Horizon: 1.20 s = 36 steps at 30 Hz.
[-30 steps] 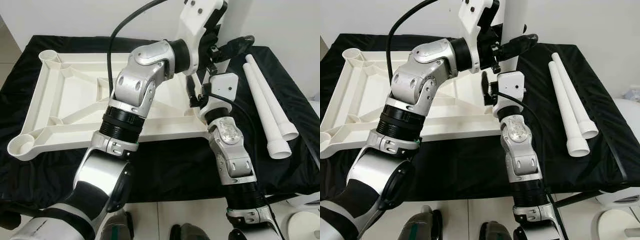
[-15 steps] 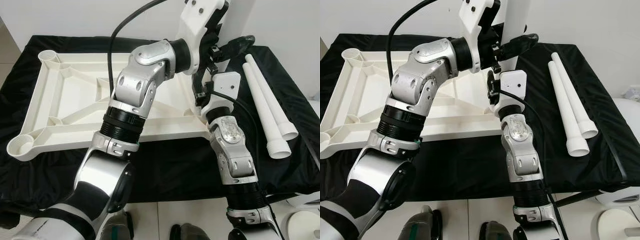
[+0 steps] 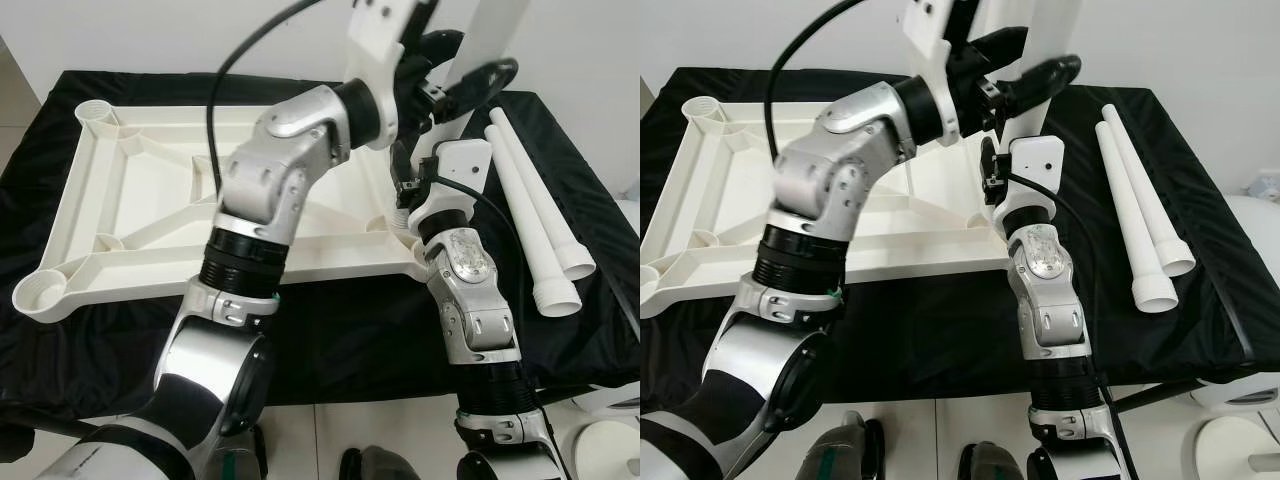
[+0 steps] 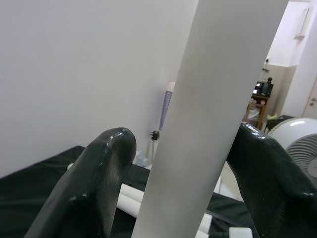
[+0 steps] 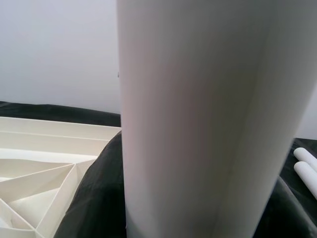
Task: Building children table
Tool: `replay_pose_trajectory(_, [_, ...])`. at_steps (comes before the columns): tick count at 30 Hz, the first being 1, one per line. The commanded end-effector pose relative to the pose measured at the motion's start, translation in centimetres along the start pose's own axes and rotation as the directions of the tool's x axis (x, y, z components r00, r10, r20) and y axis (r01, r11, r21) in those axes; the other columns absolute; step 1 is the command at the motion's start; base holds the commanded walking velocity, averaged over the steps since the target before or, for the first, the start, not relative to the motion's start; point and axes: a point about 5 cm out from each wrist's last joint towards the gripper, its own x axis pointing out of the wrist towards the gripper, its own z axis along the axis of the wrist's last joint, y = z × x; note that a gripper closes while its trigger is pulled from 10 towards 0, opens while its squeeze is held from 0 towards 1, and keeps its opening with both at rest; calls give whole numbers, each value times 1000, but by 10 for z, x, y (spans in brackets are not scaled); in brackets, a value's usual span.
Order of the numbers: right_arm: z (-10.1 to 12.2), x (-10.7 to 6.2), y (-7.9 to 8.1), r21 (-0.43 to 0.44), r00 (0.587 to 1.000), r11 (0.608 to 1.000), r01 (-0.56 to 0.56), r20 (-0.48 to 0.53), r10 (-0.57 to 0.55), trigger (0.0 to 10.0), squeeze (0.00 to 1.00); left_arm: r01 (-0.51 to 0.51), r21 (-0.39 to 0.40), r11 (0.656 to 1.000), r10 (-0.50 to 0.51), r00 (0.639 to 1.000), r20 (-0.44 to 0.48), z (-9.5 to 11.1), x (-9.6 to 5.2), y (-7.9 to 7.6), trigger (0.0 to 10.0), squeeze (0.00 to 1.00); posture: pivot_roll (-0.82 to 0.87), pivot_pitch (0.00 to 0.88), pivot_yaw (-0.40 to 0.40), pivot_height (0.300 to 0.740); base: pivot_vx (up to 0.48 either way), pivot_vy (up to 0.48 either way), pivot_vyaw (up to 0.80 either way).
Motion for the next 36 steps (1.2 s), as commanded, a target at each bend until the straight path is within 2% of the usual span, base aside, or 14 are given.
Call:
replay_pose_trajectory(1, [2, 3, -6, -5, 1000, 1000, 23, 11, -23, 10000, 0, 77, -15, 997, -77, 997, 19, 6, -4, -4, 10000, 0, 37, 67, -52, 740, 0, 0, 0])
replay_pose_trajectory(2, [4, 4, -9, -45, 999, 998, 42, 28, -40, 10000, 0, 90, -43, 995, -88, 995, 41, 8, -10, -3, 10000, 0, 36, 67, -51, 740, 0, 0, 0])
replay_pose_trajectory(5, [5, 5, -11, -58, 998, 997, 49, 45, -46, 10000, 0, 84, -67, 994, -79, 994, 73, 11, -16, -2, 10000, 0, 34, 68, -50, 740, 0, 0, 0])
replay_pose_trajectory(7, [6, 5, -14, -67, 998, 997, 49, 54, -45, 10000, 0, 50, -92, 994, -41, 994, 97, 12, -21, 1, 10000, 0, 34, 67, -51, 740, 0, 0, 0])
replay_pose_trajectory(9, [4, 5, -21, -46, 997, 997, 60, 47, -58, 10000, 0, -52, -117, 992, 66, 991, 116, 8, -29, 9, 10000, 0, 36, 67, -54, 740, 0, 0, 0])
replay_pose_trajectory(12, [3, 5, -23, -41, 997, 997, 63, 43, -62, 10000, 0, -88, -114, 990, 101, 988, 115, 6, -31, 11, 10000, 0, 36, 67, -54, 740, 0, 0, 0])
replay_pose_trajectory(16, [1, 3, -25, -19, 998, 999, 50, 41, -49, 10000, 0, -187, -141, 972, 200, 976, 86, -8, -37, 16, 10000, 0, 36, 67, -56, 740, 0, 0, 0])
replay_pose_trajectory(21, [0, 2, -25, -13, 998, 999, 40, 38, -40, 10000, 0, -230, -133, 964, 240, 969, 64, -14, -40, 18, 10000, 0, 36, 66, -57, 740, 0, 0, 0])
replay_pose_trajectory(23, [-1, 1, -24, -10, 999, 1000, 11, 35, -11, 10000, 0, -285, -58, 957, 284, 959, -15, -31, -45, 17, 10000, 0, 37, 67, -57, 740, 0, 0, 0])
replay_pose_trajectory(24, [-1, 1, -24, -10, 999, 1000, 11, 35, -11, 10000, 0, -285, -58, 957, 284, 959, -15, -31, -45, 17, 10000, 0, 37, 67, -57, 740, 0, 0, 0])
replay_pose_trajectory(26, [-2, 0, -27, -34, 999, 999, 14, 34, -13, 10000, 0, -280, 30, 959, 282, 952, -118, -53, -51, 9, 10000, 0, 39, 65, -60, 740, 0, 0, 0])
replay_pose_trajectory(29, [-4, 0, -31, -48, 999, 999, 24, 28, -22, 10000, 0, -244, 75, 967, 254, 951, -175, -66, -54, 2, 10000, 0, 40, 63, -61, 740, 0, 0, 0])
replay_pose_trajectory(34, [-5, 0, -34, -59, 999, 998, 29, 24, -27, 10000, 0, -213, 115, 970, 234, 949, -212, -75, -55, -4, 10000, 0, 44, 59, -65, 740, 0, 0, 0])
replay_pose_trajectory(36, [-4, 2, -38, -72, 999, 997, 33, 25, -31, 10000, 0, -186, 182, 966, 232, 933, -277, -92, -57, -9, 10000, 0, 41, 56, -69, 740, 0, 0, 0])
